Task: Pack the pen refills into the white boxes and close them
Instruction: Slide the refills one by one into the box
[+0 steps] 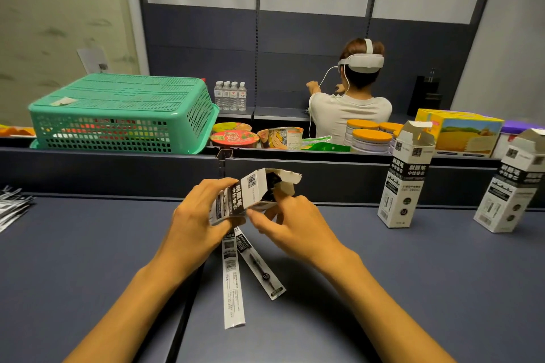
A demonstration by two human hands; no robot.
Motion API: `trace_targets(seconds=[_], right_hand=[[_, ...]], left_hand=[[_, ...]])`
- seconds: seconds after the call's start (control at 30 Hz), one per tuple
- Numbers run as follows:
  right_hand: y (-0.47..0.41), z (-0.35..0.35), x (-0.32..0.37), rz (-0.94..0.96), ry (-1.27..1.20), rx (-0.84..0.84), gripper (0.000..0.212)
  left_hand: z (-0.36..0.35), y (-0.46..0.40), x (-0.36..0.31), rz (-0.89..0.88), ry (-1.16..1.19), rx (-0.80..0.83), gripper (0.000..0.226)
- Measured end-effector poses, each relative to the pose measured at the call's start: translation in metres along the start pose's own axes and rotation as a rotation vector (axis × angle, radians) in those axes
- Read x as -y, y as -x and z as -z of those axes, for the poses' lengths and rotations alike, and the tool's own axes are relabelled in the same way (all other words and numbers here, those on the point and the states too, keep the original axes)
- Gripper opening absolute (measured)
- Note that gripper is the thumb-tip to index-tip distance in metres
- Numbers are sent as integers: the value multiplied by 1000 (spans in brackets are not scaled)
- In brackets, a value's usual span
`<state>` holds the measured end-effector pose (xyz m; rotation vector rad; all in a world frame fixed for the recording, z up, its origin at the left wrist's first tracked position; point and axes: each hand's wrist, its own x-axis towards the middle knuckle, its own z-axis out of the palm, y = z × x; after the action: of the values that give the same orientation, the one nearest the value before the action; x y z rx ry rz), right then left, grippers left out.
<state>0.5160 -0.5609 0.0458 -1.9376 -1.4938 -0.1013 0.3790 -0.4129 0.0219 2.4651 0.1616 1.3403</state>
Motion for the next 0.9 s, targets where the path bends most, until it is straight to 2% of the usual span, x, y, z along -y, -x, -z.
trace_targets(seconds=[0.17, 0.33, 0.5, 0.6, 0.67, 0.77, 0.83, 0.9], right_hand=[[5, 5, -1, 125, -39, -235, 42], [3, 0, 0, 114, -61, -73, 46], [-1, 3, -2, 82, -121, -32, 44], [0, 6, -4, 89, -36, -3, 42], [2, 11, -6, 95, 14, 16, 52], [6, 24, -9, 81, -27, -31, 68], [9, 33, -13, 60, 15, -83, 66], [11, 40, -18, 15, 158, -103, 61]], left_hand=[[1, -2, -1, 46, 40, -52, 64], [1, -2, -4, 36, 34, -52, 64], [2, -2, -2, 37, 10, -57, 64], [1, -3, 0, 46, -7, -41, 65], [1, -4, 1, 60, 3, -55, 65], [3, -6, 0, 129, 40, -106, 63], [6, -8, -1, 174, 66, -141, 62], [8, -12, -2, 195, 91, -161, 62]])
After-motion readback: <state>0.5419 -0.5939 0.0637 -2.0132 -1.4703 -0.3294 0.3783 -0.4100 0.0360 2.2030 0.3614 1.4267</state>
